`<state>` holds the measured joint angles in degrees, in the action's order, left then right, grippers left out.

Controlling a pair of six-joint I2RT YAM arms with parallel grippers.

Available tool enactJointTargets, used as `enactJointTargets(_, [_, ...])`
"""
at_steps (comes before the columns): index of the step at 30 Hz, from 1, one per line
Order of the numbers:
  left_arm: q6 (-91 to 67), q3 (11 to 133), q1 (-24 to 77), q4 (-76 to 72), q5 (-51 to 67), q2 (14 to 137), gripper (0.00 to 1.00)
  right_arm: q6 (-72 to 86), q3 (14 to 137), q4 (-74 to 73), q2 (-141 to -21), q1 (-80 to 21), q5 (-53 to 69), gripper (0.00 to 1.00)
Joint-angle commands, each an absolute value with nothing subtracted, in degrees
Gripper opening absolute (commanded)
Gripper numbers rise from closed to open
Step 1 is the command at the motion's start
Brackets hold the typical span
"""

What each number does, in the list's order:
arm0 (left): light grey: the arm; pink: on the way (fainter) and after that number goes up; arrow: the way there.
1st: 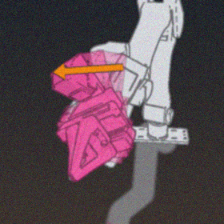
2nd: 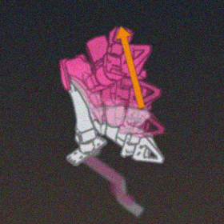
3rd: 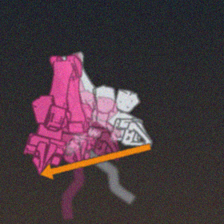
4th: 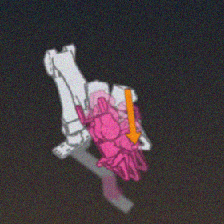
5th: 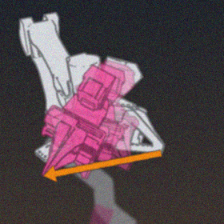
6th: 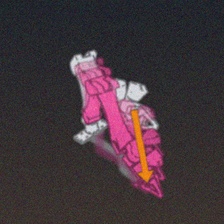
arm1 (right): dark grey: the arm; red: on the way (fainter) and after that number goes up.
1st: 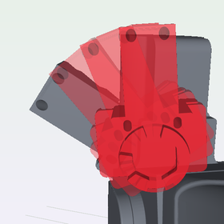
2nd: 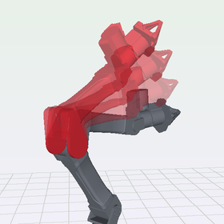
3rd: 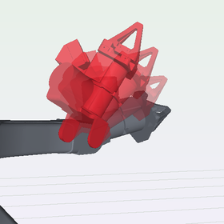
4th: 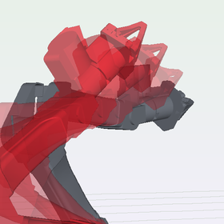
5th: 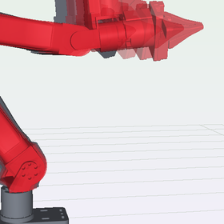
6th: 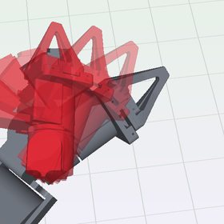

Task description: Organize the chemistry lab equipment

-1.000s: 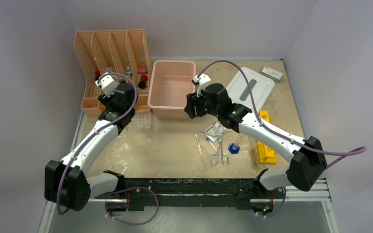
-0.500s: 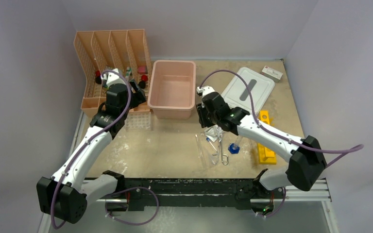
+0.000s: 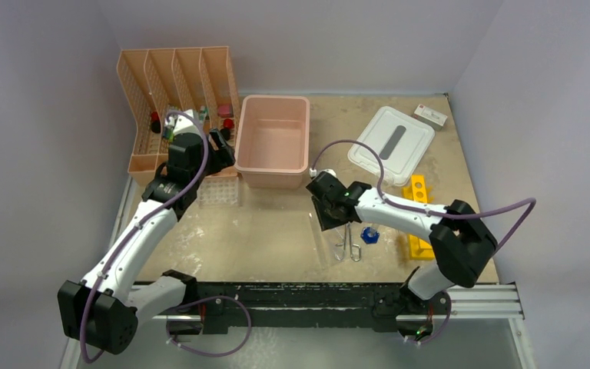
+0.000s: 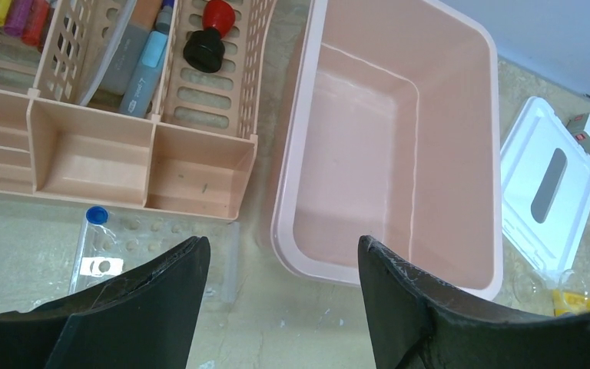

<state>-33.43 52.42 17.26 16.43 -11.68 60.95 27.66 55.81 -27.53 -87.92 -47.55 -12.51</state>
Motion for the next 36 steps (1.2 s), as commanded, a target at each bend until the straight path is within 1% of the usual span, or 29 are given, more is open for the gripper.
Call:
enactJointTargets(1, [-33.00,52.75,16.96,15.35,-10.06,58.71,0.69,32.68,53.84,-30.45,-87.34,-47.90,-13.47,0.36])
enactJointTargets(4, [-33.56,51.63,16.96,14.88,-10.02,57.90,0.69,34.36,53.10,-31.55,-87.19,-47.90,-15.34,0.36])
enactJointTargets(8, [-33.88,51.14,16.96,15.07,-10.02,57.10,0.69,35.74,52.51,-32.42,-87.39,-47.90,-16.91,0.42])
enactJointTargets(11, [-34.01,51.11,16.96,15.38,-10.03,56.66,0.69,35.87,51.35,-30.98,-87.99,-47.90,-16.10,0.42])
enactJointTargets(16, [-34.19,51.27,16.96,15.84,-9.95,55.92,0.69,34.90,49.26,-27.36,-88.51,-47.90,-14.08,0.36])
enactJointTargets(23, [-34.68,51.67,16.96,16.59,-9.48,55.47,0.69,33.78,48.63,-24.53,-91.38,-47.90,-14.52,0.32])
enactJointTargets(28, [-36.35,51.74,16.96,16.78,-8.74,55.24,0.69,33.57,48.52,-23.28,-92.82,-47.86,-15.98,0.25])
enactJointTargets(31, [-38.53,51.41,16.96,16.92,-6.41,55.60,0.69,33.64,48.49,-22.45,-92.36,-47.90,-18.91,0.20])
enactJointTargets(34, [-42.15,48.84,16.96,14.47,-3.14,55.29,0.68,32.75,47.81,-20.41,-89.55,-47.90,-19.65,0.11])
enactJointTargets(36, [-44.40,47.71,16.96,12.61,-0.51,55.26,0.69,32.20,47.69,-19.58,-87.01,-47.90,-19.75,0.09])
